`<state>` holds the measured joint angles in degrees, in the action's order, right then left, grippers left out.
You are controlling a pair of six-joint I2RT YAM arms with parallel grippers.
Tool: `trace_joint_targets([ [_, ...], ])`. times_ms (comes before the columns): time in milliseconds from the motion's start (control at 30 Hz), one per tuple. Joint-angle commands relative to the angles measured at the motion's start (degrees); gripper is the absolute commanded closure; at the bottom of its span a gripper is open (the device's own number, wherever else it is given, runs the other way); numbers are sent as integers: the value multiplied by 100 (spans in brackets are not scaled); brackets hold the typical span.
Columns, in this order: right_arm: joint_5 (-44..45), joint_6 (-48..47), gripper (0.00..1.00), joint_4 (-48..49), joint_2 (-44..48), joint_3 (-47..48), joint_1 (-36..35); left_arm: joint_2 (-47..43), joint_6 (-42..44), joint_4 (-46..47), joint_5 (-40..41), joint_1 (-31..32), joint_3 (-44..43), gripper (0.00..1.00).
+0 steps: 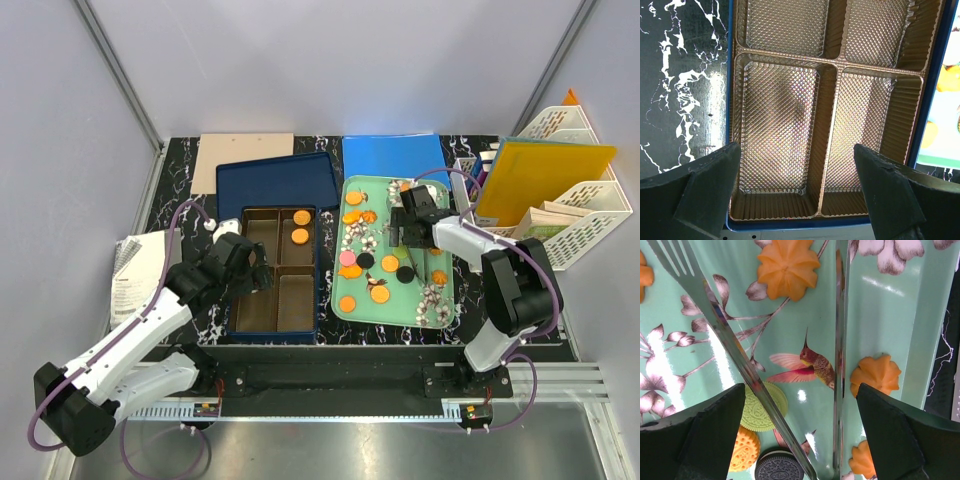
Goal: Pack the cookies
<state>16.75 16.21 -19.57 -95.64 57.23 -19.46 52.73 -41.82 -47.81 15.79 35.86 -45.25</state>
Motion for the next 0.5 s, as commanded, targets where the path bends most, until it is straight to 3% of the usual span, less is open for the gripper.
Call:
trace_joint_targets([
  [0,-137,128,2,85,-253,209,65,9,104,246,-111,0,-54,1],
  [267,-216,339,16,-222,-605,394,153,-8,113,246,-59,9,-45,1],
  [367,-164,444,33,-327,-632,394,206,0,130,246,-59,9,-62,1],
  [400,-146,506,44,-371,-623,394,215,9,131,237,-59,0,-62,1],
  [467,-33,567,51,-459,-562,385,215,18,139,246,-59,0,-80,1],
])
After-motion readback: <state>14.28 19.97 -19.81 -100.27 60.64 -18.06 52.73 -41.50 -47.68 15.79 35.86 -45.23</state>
